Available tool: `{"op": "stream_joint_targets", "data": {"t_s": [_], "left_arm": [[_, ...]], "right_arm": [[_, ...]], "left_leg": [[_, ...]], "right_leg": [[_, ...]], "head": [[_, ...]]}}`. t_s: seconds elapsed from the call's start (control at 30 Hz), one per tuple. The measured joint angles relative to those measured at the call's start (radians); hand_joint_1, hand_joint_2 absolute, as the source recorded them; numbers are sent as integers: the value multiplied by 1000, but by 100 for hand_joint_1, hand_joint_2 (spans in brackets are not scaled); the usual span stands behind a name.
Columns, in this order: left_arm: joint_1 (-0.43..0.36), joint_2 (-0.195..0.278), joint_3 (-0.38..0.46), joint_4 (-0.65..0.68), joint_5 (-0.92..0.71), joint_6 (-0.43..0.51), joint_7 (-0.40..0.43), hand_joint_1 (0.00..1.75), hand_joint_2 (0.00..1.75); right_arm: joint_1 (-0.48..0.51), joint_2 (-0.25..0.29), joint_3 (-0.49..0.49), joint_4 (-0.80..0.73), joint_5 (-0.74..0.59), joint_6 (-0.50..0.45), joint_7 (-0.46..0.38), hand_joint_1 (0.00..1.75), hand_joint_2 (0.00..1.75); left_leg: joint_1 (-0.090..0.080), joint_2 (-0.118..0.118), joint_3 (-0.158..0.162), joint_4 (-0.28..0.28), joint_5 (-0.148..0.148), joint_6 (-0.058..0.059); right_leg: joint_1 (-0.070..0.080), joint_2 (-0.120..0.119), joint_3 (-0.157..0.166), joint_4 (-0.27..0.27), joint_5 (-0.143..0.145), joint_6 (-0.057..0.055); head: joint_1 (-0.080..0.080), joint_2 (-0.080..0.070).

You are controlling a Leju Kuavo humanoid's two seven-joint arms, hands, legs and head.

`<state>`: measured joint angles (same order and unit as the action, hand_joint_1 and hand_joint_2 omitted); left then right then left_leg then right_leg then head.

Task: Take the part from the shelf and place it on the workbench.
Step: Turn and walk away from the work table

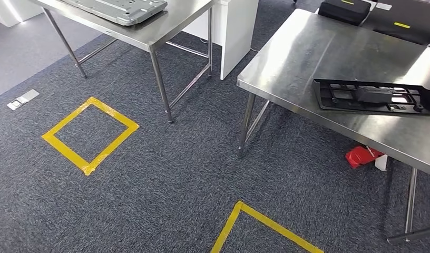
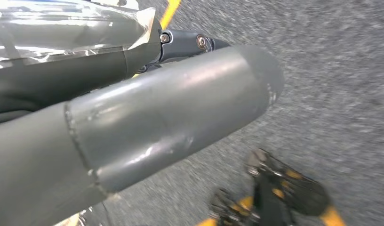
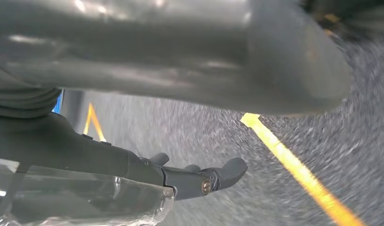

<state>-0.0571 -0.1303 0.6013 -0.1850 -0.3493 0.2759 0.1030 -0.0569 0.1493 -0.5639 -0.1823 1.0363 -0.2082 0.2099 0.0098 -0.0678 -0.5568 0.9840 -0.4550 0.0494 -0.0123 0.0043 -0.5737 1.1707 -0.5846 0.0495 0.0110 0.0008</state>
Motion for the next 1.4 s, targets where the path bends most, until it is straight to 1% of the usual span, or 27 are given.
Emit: {"op": "stream_joint_targets", "data": {"t_s": [0.03,0.1,0.13,0.2,0.27,0.33,0.4,0.43,0.47,0.5,0.57,0.63,0.7,0.77,0.8,0.87,0.9,0.93,0.97,1.0,1.07,1.13,1.17,1.23,1.3,1.37,1.4], "left_arm": [[1,-5,-10,0,-12,3,3,0,0],[1,-11,-29,0,-31,1,4,0,0],[1,-12,-38,0,-37,-3,3,0,0],[3,-13,-50,0,-48,-8,2,0,0],[6,-12,-66,0,-67,-12,3,0,0],[5,-12,-85,0,-89,-14,7,0,0],[4,-12,-100,0,-100,-12,10,0,0],[5,-13,-106,0,-103,-10,12,0,0],[7,-13,-110,0,-104,-11,14,0,0],[8,-13,-113,0,-104,-12,14,0,0],[5,-16,-120,0,-104,-14,15,0,0],[1,-20,-124,0,-104,-15,16,0,0],[1,-23,-126,0,-106,-14,22,0,0],[3,-27,-128,0,-109,-15,29,0,0],[3,-29,-130,0,-111,-15,32,0,0],[3,-30,-134,0,-117,-20,35,0,0],[3,-31,-137,0,-120,-26,38,0,0],[4,-31,-140,0,-125,-34,42,0,0],[5,-32,-144,0,-131,-42,46,0,0],[6,-32,-148,0,-137,-50,49,0,0],[6,-33,-157,0,-152,-66,51,0,0],[6,-33,-168,0,-166,-78,52,0,0],[6,-33,-174,0,-171,-83,53,0,0],[8,-32,-181,0,-178,-92,56,0,0],[9,-31,-186,0,-182,-97,60,0,0],[8,-31,-193,0,-184,-103,62,0,0],[7,-31,-196,0,-184,-105,62,0,0]], "right_arm": [[0,-2,15,0,12,10,11,0,0],[0,-4,41,0,26,11,43,0,0],[0,-3,50,1,30,6,59,0,0],[1,2,62,1,32,-1,80,0,0],[1,9,72,1,32,-1,86,0,0],[4,13,79,1,32,3,86,0,0],[7,13,84,1,33,4,86,0,0],[8,13,87,1,33,6,86,0,0],[8,13,89,1,34,8,86,0,0],[7,13,91,1,35,11,86,0,0],[7,12,95,1,38,18,85,0,0],[8,11,97,1,40,20,85,0,0],[6,9,97,1,42,24,85,0,0],[3,7,98,1,42,31,85,0,0],[4,6,98,1,42,35,85,0,0],[7,5,98,1,41,42,89,0,0],[9,4,98,1,39,45,92,0,0],[11,3,98,1,36,48,96,0,0],[13,2,98,1,33,52,99,0,0],[14,1,98,1,30,54,101,0,0],[16,0,98,1,24,56,103,0,0],[17,-2,97,1,18,56,104,0,0],[16,-2,97,1,15,56,104,0,0],[13,-2,96,1,11,56,105,0,0],[14,-1,95,1,8,56,105,0,0],[18,-1,95,1,8,57,106,0,0],[19,-2,95,1,8,57,106,0,0]], "left_leg": [[0,-12,0,1,0,-2],[-4,-33,-4,7,1,-10],[-6,-41,-7,8,1,-16],[-4,-49,-14,12,1,-26],[-3,-10,-32,47,-24,-35],[-1,43,-83,157,-88,-45],[3,59,-142,280,-139,-52],[5,63,-154,304,-141,-55],[8,67,-144,287,-123,-56],[10,76,-114,233,-94,-57],[11,116,-35,93,-44,-55],[7,134,1,28,-31,-48],[1,112,0,24,-28,-35],[1,93,0,15,-18,-17],[2,83,-1,11,-12,-9],[2,62,-7,9,-7,0],[0,48,-9,10,-7,1],[-1,34,-10,10,-6,1],[-2,20,-10,11,-6,1],[-2,7,-9,11,-6,1],[-4,-19,-8,14,-6,-3],[-8,-39,-11,16,-7,-11],[-9,-48,-14,17,-7,-17],[-6,-56,-20,20,-8,-28],[-5,-18,-45,72,-43,-36],[-3,37,-104,195,-112,-45],[0,51,-137,261,-139,-50]], "right_leg": [[-3,18,33,-76,31,7],[-6,46,70,-177,71,5],[-5,52,73,-191,76,0],[-5,36,76,-191,80,-13],[-10,18,81,-194,86,-29],[-9,-5,81,-196,87,-42],[-6,-32,79,-195,86,-47],[-5,-45,77,-195,85,-48],[-5,-57,75,-195,84,-49],[-6,-68,75,-195,82,-49],[0,-88,80,-194,76,-43],[8,-104,86,-193,70,-31],[12,-121,93,-196,68,-19],[8,-96,90,-173,49,-12],[6,-70,71,-133,26,-13],[1,-22,4,5,-36,-21],[0,-13,-29,71,-58,-21],[0,-9,-50,109,-65,-17],[0,-7,-52,106,-53,-10],[0,-3,-33,60,-27,-2],[-1,30,28,-88,39,7],[0,58,59,-177,74,-1],[2,59,60,-187,79,-8],[-3,39,66,-190,84,-22],[-11,14,75,-196,89,-39],[-10,-11,76,-197,88,-50],[-8,-25,76,-197,87,-52]], "head": [[1,0],[0,0],[0,0],[-1,0],[-3,0],[-8,0],[-11,0],[-11,0],[-11,0],[-11,0],[-12,0],[-9,0],[-5,0],[-4,0],[-1,0],[2,0],[3,0],[3,0],[4,0],[3,0],[4,0],[4,0],[4,0],[2,0],[-1,0],[-4,0],[-5,0]]}}
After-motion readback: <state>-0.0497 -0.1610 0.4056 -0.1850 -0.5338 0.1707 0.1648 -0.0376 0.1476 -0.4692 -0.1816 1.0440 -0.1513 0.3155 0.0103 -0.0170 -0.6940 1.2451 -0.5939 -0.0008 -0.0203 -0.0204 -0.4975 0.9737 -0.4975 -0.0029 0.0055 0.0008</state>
